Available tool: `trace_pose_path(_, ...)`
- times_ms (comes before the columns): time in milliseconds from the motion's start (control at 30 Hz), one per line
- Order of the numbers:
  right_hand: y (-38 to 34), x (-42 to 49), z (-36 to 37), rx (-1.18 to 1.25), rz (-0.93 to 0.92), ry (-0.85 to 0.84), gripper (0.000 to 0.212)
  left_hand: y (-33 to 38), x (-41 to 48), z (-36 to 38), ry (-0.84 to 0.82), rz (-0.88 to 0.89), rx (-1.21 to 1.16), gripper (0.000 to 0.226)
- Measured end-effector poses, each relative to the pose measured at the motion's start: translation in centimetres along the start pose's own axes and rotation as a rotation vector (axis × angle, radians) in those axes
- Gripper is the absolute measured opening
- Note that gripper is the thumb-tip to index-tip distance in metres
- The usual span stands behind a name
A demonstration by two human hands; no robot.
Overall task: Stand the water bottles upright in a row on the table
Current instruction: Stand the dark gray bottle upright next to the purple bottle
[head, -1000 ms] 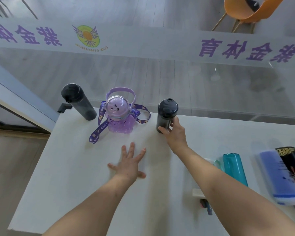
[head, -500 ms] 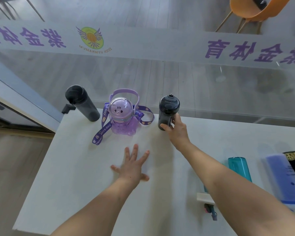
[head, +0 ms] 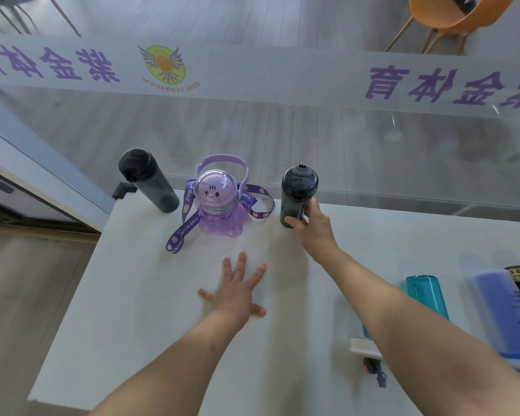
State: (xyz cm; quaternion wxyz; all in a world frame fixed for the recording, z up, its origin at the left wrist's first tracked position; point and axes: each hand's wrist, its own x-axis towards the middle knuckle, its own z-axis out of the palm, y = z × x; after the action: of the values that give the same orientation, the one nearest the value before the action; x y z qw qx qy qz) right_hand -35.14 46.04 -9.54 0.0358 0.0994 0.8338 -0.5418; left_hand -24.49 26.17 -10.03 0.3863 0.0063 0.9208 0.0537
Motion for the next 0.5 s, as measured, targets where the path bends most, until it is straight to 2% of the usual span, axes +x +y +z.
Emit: trace_pose_path(500,-0.06,0.4,0.57,-0.036,-0.01,-0.015,0.049,0.01,0.24,0.0,-0.011,-0.001,-0.003,0.11)
